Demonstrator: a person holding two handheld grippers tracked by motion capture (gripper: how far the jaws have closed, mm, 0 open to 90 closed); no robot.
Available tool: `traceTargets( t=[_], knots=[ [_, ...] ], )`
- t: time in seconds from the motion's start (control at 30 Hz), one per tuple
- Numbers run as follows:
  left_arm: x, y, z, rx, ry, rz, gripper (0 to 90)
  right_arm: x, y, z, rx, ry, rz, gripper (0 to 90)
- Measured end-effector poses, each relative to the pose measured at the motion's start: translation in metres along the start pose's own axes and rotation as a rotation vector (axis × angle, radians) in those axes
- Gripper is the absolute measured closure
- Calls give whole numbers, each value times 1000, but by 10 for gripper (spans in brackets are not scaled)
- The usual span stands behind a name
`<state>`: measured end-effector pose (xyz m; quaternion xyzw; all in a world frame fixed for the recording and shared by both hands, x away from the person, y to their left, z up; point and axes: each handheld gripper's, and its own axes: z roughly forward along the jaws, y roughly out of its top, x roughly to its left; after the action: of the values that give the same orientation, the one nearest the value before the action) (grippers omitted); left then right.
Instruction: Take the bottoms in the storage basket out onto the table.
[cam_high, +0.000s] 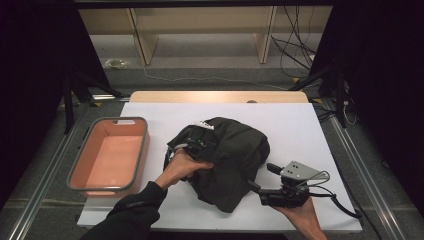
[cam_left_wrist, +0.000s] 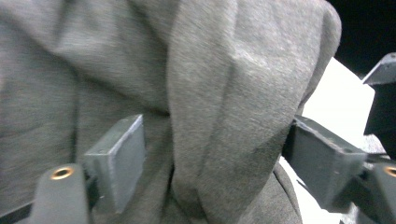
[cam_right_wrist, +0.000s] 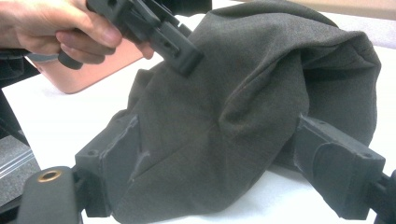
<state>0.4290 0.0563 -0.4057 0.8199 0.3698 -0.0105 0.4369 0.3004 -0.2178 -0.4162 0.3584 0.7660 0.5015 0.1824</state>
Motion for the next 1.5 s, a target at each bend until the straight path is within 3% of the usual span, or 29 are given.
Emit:
traceTargets(
  t=[0.23,0.6,0.93,1.07,1.5],
  knots=[
    [8,0,-15,-64,20,-24,130,0,0,0,1,-1,-1,172],
    [24,-3,-44,-147,48,-17,132,0,0,1,3,-1,-3,171],
    [47,-7,-74,-203,112,-44,136,0,0,1,5,0,1,170],
    [55,-7,-85,-228,143,-35,145,0,0,1,5,1,-1,169],
    [75,-15,-107,-268,217,-73,145,0,-1,2,10,3,-2,169]
  ],
)
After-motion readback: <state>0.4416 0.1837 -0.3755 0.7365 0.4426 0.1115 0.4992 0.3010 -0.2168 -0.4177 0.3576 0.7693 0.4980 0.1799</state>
